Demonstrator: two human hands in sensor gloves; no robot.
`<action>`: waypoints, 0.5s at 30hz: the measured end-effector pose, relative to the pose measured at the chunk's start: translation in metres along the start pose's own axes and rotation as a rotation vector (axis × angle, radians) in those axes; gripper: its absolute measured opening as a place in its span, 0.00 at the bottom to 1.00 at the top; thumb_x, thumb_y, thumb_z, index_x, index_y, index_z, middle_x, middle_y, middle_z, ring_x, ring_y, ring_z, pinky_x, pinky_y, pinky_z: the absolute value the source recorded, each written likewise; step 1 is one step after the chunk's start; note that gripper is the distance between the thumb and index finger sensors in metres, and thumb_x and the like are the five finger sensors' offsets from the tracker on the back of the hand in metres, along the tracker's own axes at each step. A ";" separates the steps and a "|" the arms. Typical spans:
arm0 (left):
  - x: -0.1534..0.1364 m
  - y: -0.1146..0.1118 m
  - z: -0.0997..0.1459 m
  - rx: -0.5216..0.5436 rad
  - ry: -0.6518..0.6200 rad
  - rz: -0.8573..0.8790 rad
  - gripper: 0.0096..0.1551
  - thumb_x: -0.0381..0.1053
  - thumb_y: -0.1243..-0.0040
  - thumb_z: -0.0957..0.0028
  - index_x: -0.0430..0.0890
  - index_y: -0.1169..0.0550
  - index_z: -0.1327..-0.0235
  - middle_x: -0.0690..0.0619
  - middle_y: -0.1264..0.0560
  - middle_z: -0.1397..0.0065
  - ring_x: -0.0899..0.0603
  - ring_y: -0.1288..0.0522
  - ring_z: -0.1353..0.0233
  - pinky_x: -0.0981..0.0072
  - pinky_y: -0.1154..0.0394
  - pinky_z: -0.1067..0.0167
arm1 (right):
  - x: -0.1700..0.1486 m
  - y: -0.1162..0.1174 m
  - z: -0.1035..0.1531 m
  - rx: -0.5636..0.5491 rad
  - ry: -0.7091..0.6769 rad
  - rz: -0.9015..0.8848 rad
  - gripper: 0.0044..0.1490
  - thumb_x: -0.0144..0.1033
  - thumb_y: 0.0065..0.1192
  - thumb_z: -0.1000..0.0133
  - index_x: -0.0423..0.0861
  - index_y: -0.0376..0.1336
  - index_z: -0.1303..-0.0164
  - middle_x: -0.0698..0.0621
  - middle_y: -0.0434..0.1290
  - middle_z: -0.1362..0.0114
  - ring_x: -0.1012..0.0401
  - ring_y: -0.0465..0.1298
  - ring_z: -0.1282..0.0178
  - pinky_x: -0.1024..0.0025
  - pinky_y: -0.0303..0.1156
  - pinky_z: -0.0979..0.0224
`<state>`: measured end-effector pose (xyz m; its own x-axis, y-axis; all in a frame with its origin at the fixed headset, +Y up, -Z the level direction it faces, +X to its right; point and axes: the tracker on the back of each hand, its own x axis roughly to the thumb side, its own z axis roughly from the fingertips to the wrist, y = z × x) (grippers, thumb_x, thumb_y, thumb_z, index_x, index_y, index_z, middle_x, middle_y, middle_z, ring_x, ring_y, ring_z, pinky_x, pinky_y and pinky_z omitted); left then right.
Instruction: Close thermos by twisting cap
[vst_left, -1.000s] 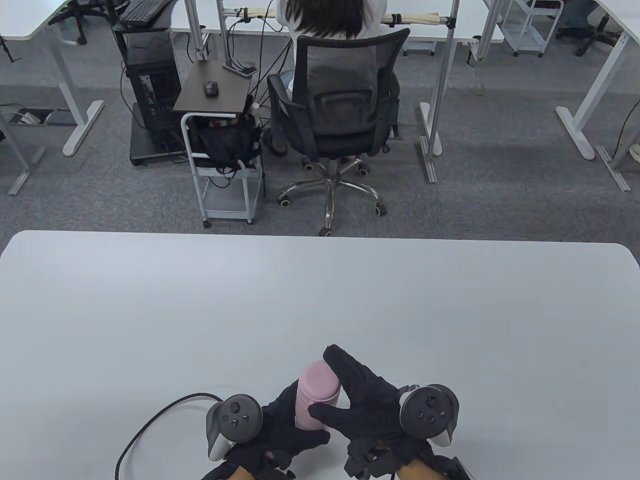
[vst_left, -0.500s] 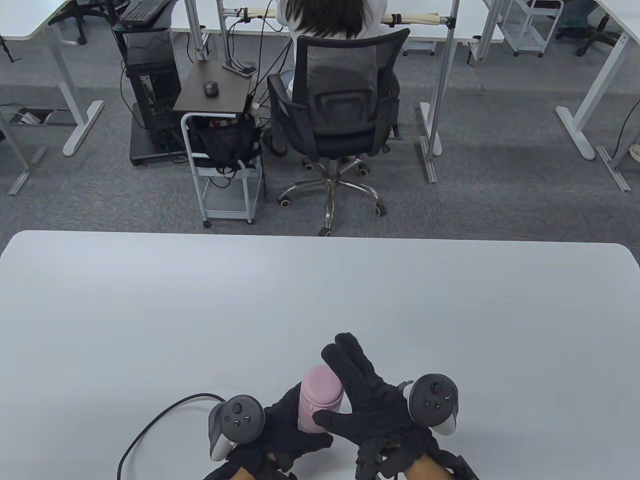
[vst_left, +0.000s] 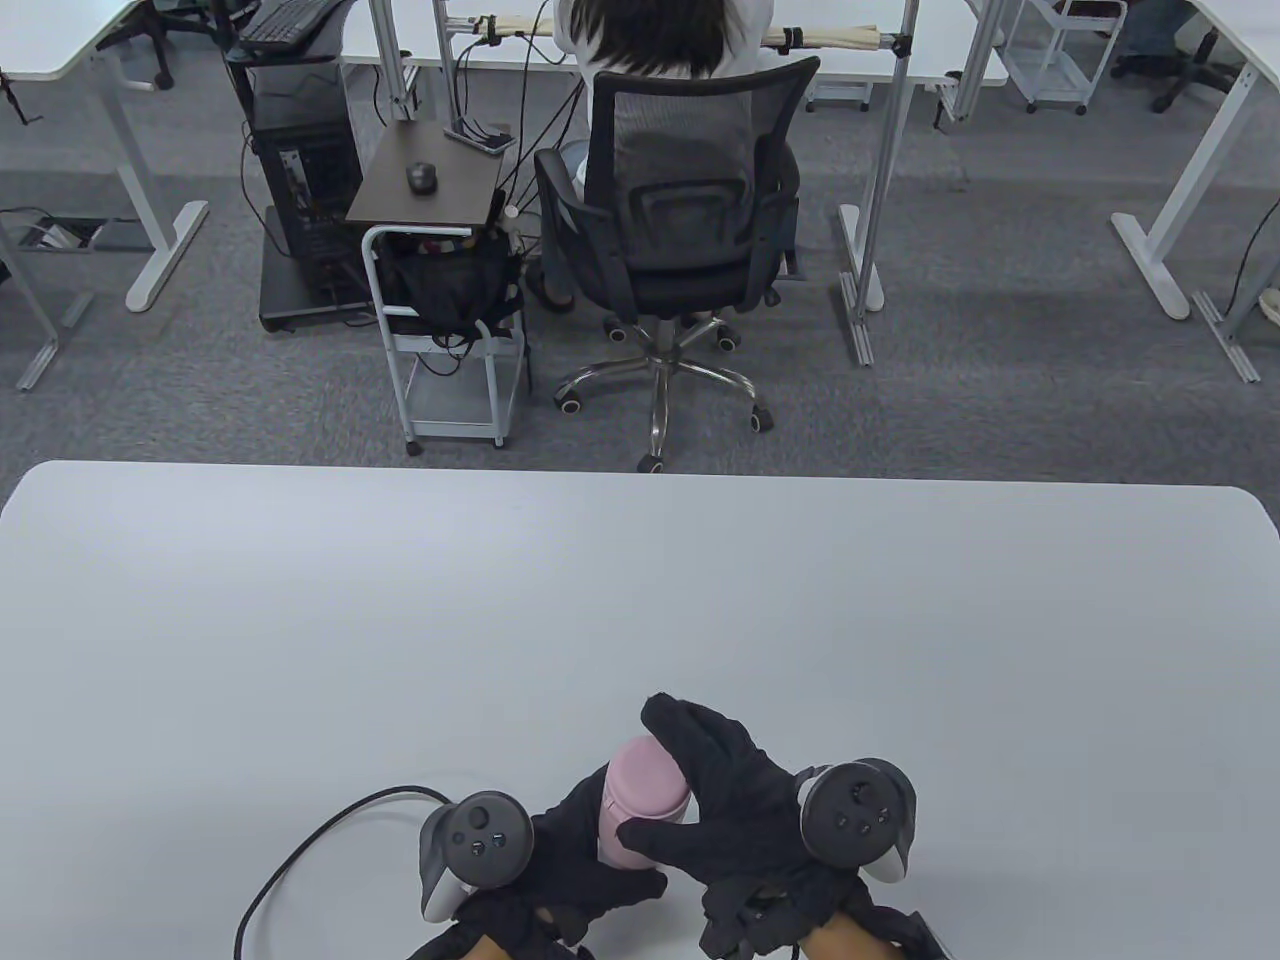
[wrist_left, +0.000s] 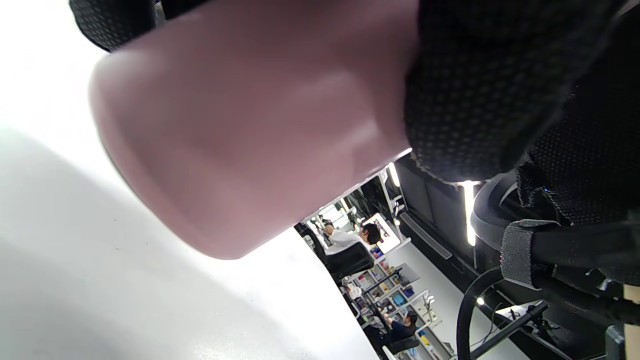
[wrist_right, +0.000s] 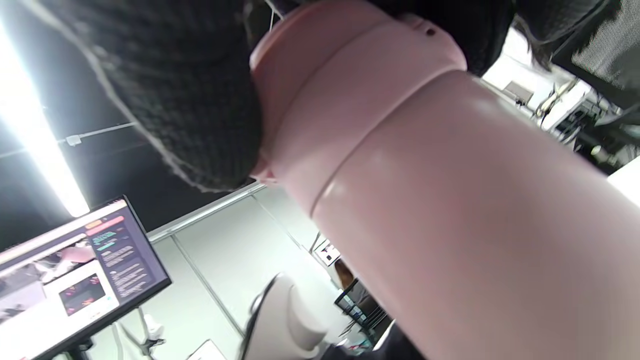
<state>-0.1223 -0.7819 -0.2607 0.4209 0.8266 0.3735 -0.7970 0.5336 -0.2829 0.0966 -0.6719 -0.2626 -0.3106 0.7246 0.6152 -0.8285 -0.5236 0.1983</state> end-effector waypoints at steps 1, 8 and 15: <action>0.000 0.000 0.000 0.000 0.002 0.000 0.60 0.64 0.26 0.72 0.44 0.40 0.28 0.38 0.34 0.24 0.31 0.29 0.27 0.40 0.28 0.31 | 0.002 0.001 0.001 -0.014 0.003 0.029 0.60 0.53 0.84 0.53 0.36 0.57 0.20 0.33 0.64 0.27 0.36 0.70 0.37 0.31 0.64 0.32; 0.001 -0.002 -0.001 -0.022 0.000 -0.006 0.60 0.64 0.26 0.72 0.44 0.40 0.28 0.39 0.34 0.24 0.32 0.29 0.27 0.40 0.28 0.31 | 0.017 0.005 0.004 -0.067 0.022 0.233 0.61 0.62 0.79 0.54 0.36 0.58 0.21 0.34 0.66 0.30 0.40 0.74 0.43 0.34 0.69 0.35; 0.001 0.003 0.001 0.011 0.003 0.021 0.60 0.64 0.26 0.71 0.44 0.40 0.28 0.38 0.34 0.24 0.31 0.29 0.27 0.40 0.28 0.31 | 0.000 0.002 -0.001 0.040 0.048 -0.057 0.58 0.51 0.81 0.49 0.36 0.54 0.19 0.29 0.54 0.20 0.30 0.63 0.29 0.30 0.62 0.31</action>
<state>-0.1246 -0.7799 -0.2608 0.4056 0.8380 0.3651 -0.8102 0.5145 -0.2808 0.0942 -0.6726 -0.2626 -0.2865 0.7736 0.5652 -0.8263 -0.4981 0.2630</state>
